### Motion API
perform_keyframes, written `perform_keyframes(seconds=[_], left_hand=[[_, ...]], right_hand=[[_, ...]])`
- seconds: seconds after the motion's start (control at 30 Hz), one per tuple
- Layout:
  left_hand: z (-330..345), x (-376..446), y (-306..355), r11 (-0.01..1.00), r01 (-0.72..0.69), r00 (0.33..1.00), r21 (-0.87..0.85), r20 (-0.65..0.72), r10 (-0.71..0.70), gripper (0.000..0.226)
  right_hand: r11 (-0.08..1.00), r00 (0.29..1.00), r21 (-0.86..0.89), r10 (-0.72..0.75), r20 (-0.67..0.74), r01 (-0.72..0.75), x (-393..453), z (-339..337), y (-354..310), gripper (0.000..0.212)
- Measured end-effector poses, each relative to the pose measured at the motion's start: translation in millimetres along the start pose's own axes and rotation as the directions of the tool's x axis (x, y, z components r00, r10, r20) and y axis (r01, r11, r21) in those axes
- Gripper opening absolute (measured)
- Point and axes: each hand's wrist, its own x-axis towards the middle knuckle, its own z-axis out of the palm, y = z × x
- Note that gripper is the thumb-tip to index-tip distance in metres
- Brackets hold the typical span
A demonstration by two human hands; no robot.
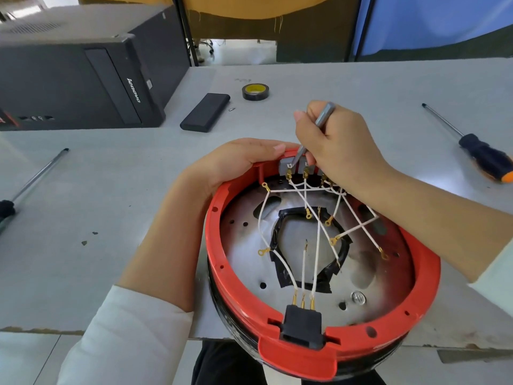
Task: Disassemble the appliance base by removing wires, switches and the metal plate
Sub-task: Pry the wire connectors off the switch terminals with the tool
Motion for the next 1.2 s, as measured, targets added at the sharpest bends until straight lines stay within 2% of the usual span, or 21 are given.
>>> perform_keyframes(seconds=[0.13,0.23,0.3,0.47,0.57,0.67,0.77,0.87,0.97,1.07,1.2], left_hand=[[-0.7,1.7,-1.0,1.0,0.004,1.0,0.026,-0.007,-0.004,0.03],[-0.8,2.0,-0.7,0.999,-0.002,1.0,0.043,-0.012,0.002,0.029],[-1.3,2.2,-1.6,0.999,0.006,1.0,0.04,-0.017,-0.005,0.03],[-4.9,3.9,-3.2,0.989,0.007,0.999,0.147,-0.039,-0.002,0.03],[-5.0,4.3,-5.0,0.996,0.014,1.0,0.091,-0.018,-0.012,0.033],[-3.3,4.7,-3.3,0.995,-0.008,1.0,0.096,-0.027,0.011,0.029],[-1.4,4.9,-1.7,0.999,-0.028,0.999,0.046,-0.045,0.03,0.024],[-2.2,4.1,-1.5,0.999,-0.032,0.996,0.041,-0.082,0.035,0.025],[-4.1,4.7,-1.7,0.994,-0.081,0.992,0.078,-0.094,0.088,0.025],[-4.1,5.6,-2.7,0.994,-0.087,0.992,0.069,-0.081,0.093,0.014],[-5.5,7.5,-4.5,0.996,-0.074,0.989,0.045,-0.127,0.08,0.021]], right_hand=[[0.994,0.993,0.017,0.11,0.038,-0.111,10.6,-0.3,4.7,0.04],[0.992,0.991,0.005,0.124,0.043,-0.125,12.9,0.0,4.9,0.04],[0.997,0.997,0.001,0.078,0.016,-0.078,8.1,-0.5,1.8,0.04],[0.983,0.981,0.009,-0.181,-0.075,0.182,-7.6,-7.7,-9.9,0.043],[0.975,0.974,0.01,-0.224,-0.018,0.224,-6.9,-9.9,-14.3,0.042],[0.98,0.972,0.013,-0.201,0.124,0.201,5.2,-11.7,-20.1,0.044],[0.962,0.942,-0.091,-0.228,0.247,0.256,19.3,-8.8,-25.2,0.044],[0.876,0.901,-0.295,-0.28,0.33,0.381,22.3,-1.5,-26.1,0.043],[0.788,0.888,-0.45,-0.257,0.38,0.421,21.0,4.3,-25.3,0.044],[0.758,0.885,-0.484,-0.269,0.379,0.438,21.7,4.2,-27.1,0.045],[0.748,0.886,-0.499,-0.264,0.381,0.437,21.8,6.1,-28.0,0.047]])
